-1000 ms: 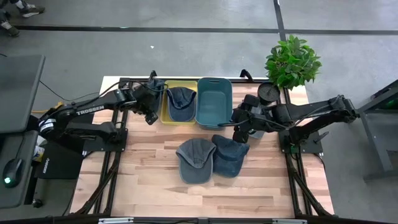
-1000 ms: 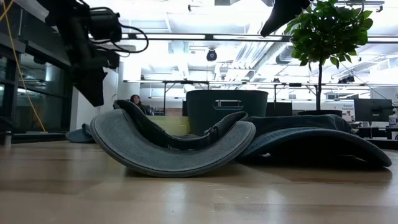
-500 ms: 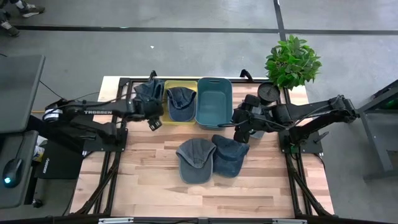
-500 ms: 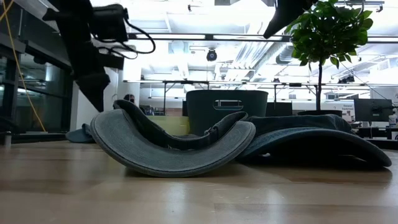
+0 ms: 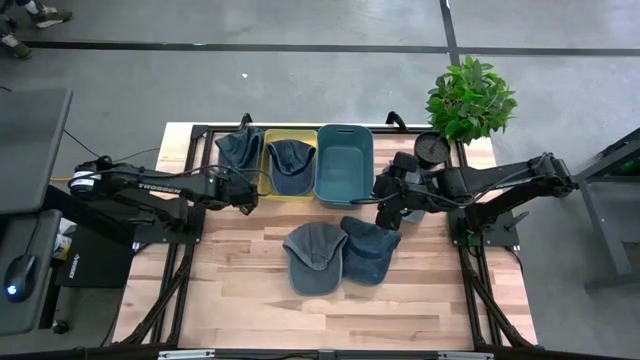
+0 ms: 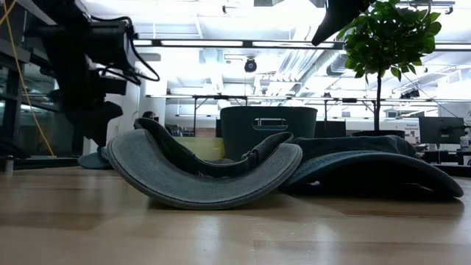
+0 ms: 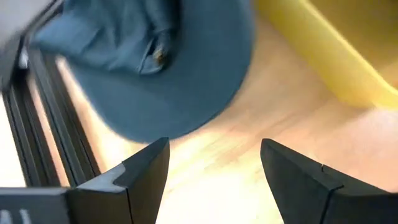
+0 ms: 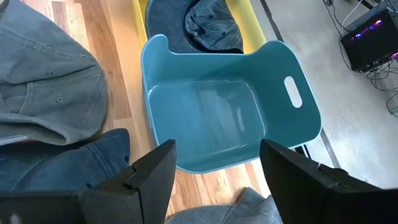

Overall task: Pick & Place hat
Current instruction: Put the left blue cap into the yellow bin

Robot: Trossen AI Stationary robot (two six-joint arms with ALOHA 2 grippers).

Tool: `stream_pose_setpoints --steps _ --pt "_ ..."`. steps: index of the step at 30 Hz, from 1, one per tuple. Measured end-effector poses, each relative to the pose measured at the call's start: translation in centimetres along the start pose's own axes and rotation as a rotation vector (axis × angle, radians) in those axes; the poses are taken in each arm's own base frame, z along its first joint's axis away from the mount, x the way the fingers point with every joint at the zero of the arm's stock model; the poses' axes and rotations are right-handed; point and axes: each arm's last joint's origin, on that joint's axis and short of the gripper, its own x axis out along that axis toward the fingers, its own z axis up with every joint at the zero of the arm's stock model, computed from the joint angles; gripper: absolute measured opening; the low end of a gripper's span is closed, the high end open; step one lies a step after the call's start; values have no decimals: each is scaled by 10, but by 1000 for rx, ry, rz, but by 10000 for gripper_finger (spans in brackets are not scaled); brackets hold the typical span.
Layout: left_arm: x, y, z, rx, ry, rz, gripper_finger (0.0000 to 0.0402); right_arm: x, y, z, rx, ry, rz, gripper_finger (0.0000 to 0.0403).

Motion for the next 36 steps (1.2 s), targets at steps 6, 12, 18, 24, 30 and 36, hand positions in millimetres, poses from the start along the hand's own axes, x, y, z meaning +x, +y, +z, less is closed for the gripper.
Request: stream_pose_setpoints --steps 6,12,18,24,30,36 --pt "-2 13 -5 -312 32 96 248 0 0 0 0 0 0 227" --pt "-5 37 3 -485 69 45 248 0 0 1 1 -6 2 227" --pt "-4 68 16 -638 75 -35 248 0 1 3 10 -23 6 227" --pt "9 96 24 -766 189 -154 248 0 1 3 11 -25 25 227" --pt "23 114 29 -844 207 -156 248 0 2 3 11 -22 46 227" --pt "38 126 31 -833 240 -102 248 0 2 3 11 -21 48 227"
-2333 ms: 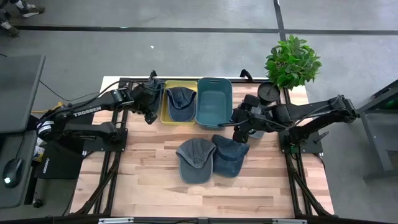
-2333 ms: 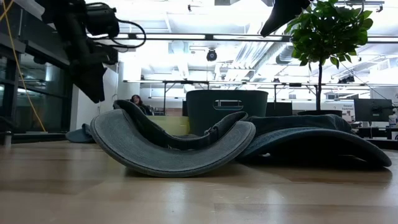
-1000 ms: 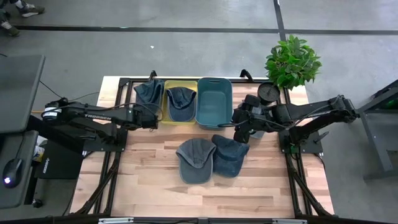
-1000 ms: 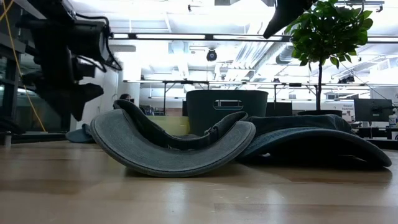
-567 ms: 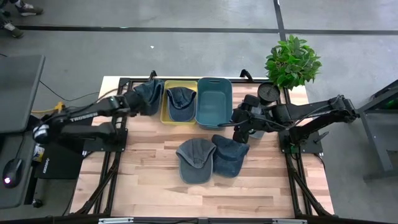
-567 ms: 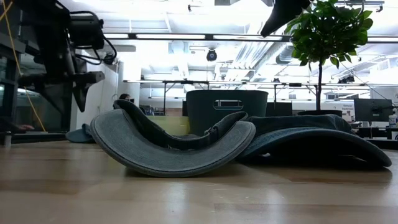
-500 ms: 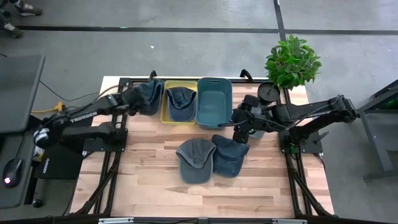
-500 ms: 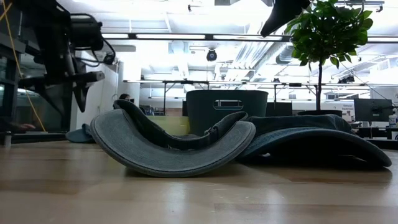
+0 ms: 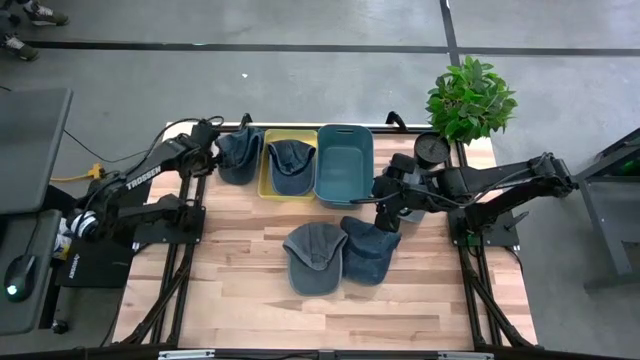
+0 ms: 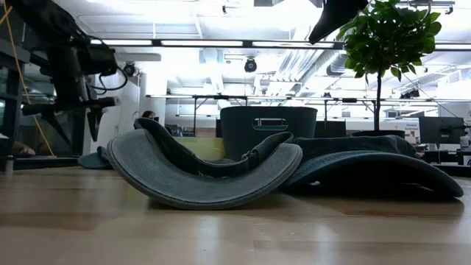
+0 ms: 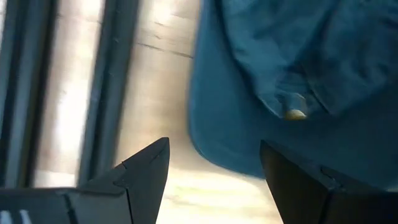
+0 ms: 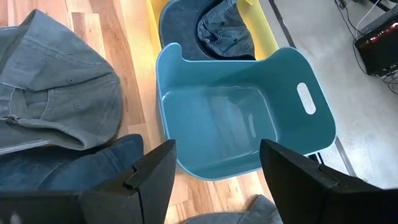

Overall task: Pick & Place hat
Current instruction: Put the left blue cap into the yellow bin

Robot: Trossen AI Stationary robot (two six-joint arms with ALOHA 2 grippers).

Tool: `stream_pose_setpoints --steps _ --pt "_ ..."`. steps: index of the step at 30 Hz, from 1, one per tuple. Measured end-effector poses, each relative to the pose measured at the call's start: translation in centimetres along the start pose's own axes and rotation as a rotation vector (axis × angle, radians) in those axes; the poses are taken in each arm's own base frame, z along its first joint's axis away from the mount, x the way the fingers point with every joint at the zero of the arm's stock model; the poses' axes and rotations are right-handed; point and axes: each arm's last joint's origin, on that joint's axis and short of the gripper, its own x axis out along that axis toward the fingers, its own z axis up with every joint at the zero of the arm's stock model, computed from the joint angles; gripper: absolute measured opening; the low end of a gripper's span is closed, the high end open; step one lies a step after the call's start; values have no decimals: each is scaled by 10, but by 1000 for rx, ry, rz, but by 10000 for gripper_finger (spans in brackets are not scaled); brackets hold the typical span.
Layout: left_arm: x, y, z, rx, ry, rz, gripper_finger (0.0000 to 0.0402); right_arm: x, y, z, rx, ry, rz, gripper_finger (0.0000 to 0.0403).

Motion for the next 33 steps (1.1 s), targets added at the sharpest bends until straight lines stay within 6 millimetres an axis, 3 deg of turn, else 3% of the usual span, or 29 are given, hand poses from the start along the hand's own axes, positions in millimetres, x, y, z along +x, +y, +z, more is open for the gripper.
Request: stream_pose_setpoints --steps 9,24,28,33 --pt "28 -2 15 14 42 34 248 0 0 0 -18 0 -1 227" --pt "61 -12 22 63 87 25 245 0 0 0 -19 0 -2 227" --pt "62 -12 22 67 93 21 207 0 0 0 -18 0 -3 227" --pt "61 -12 22 88 102 14 103 0 0 0 -18 0 -3 227"
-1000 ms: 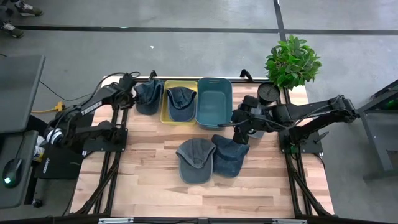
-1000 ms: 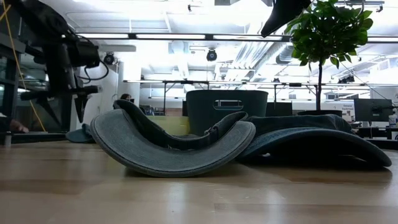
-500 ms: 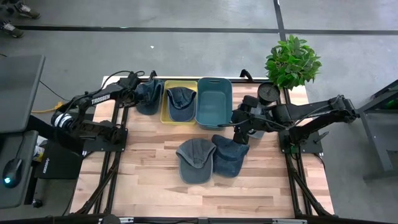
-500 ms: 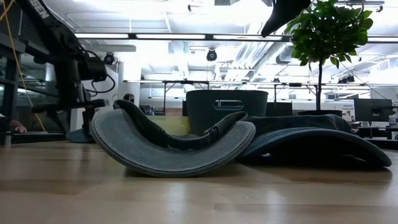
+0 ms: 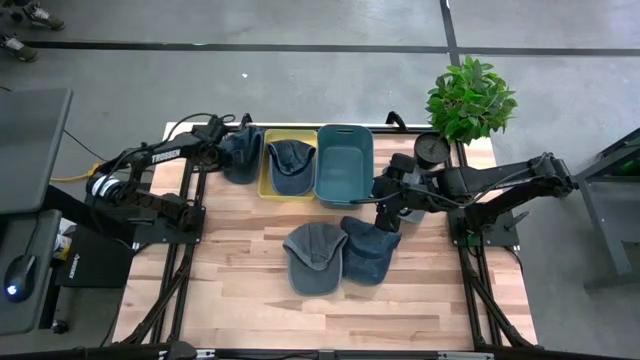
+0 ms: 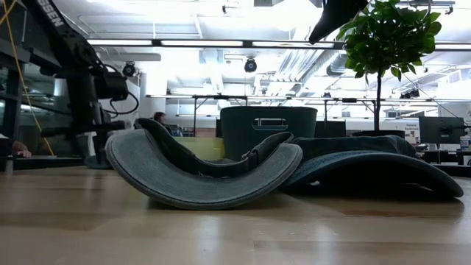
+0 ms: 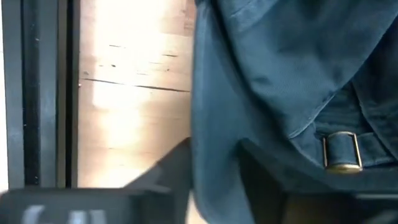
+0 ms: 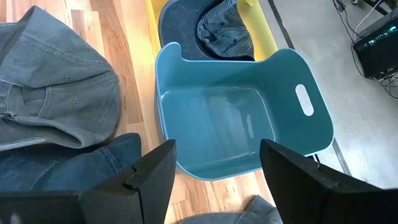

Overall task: Pick & Place hat
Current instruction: Put the left blue cap into the yellow bin

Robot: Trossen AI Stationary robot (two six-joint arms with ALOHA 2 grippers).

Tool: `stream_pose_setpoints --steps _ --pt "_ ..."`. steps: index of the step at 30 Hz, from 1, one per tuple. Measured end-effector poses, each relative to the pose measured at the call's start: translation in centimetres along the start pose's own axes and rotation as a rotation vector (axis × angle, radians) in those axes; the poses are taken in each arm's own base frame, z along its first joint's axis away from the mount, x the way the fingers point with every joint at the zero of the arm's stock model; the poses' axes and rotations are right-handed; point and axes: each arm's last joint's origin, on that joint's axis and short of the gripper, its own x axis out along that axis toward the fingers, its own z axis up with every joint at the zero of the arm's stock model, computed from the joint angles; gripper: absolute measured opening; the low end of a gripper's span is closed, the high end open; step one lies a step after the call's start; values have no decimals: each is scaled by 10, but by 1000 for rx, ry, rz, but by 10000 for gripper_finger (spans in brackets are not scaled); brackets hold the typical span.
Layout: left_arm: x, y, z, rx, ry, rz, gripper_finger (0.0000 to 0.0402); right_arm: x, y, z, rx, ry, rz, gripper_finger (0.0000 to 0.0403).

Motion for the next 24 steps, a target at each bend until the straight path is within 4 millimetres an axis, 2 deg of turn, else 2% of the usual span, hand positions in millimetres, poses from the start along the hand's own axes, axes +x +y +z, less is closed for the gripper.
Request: stream_pose_setpoints --steps 3,4,13,24 --pt "-1 0 -1 21 15 -1 30 0 0 0 0 0 0 227" --pt "-2 1 -1 31 18 -3 18 0 0 0 0 0 0 227" --pt "-13 1 -3 34 -9 -34 4 0 0 0 1 0 1 227" --pt "-53 10 -14 34 -53 -12 3 0 0 0 3 1 4 227"
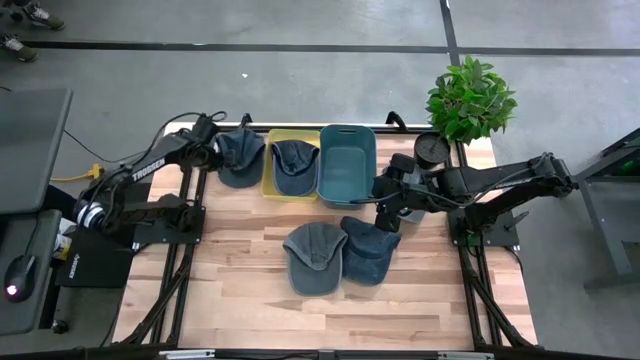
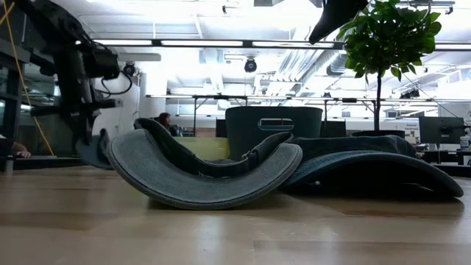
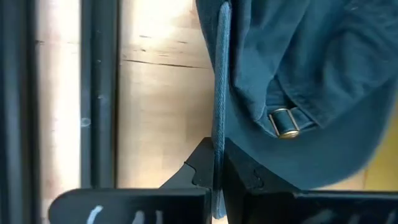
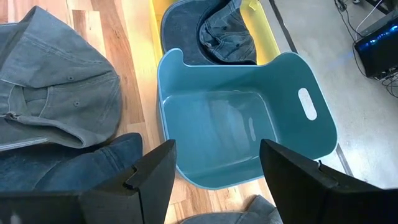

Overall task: Pick & Place hat
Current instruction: Put the left blue cap into the yellow bin

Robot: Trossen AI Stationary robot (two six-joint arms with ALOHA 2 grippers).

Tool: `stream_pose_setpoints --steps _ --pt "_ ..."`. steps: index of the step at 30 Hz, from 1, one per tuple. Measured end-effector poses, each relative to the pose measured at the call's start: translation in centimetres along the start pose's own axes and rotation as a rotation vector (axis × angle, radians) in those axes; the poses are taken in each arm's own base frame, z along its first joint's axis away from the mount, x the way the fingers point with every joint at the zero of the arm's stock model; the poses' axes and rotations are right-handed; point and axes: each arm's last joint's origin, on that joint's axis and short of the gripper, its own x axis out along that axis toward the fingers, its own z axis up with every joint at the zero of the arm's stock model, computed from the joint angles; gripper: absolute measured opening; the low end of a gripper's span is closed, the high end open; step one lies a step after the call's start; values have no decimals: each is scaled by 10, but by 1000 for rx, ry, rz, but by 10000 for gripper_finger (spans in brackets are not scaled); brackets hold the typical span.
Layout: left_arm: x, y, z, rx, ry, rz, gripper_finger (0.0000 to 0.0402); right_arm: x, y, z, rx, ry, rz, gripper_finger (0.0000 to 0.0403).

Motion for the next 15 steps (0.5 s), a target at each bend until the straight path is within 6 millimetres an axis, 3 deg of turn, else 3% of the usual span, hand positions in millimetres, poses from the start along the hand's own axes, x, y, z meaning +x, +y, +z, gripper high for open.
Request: stream_pose_setpoints --steps 15 --pt "-73 0 3 17 -120 -90 3 0 0 2 5 -23 4 227"
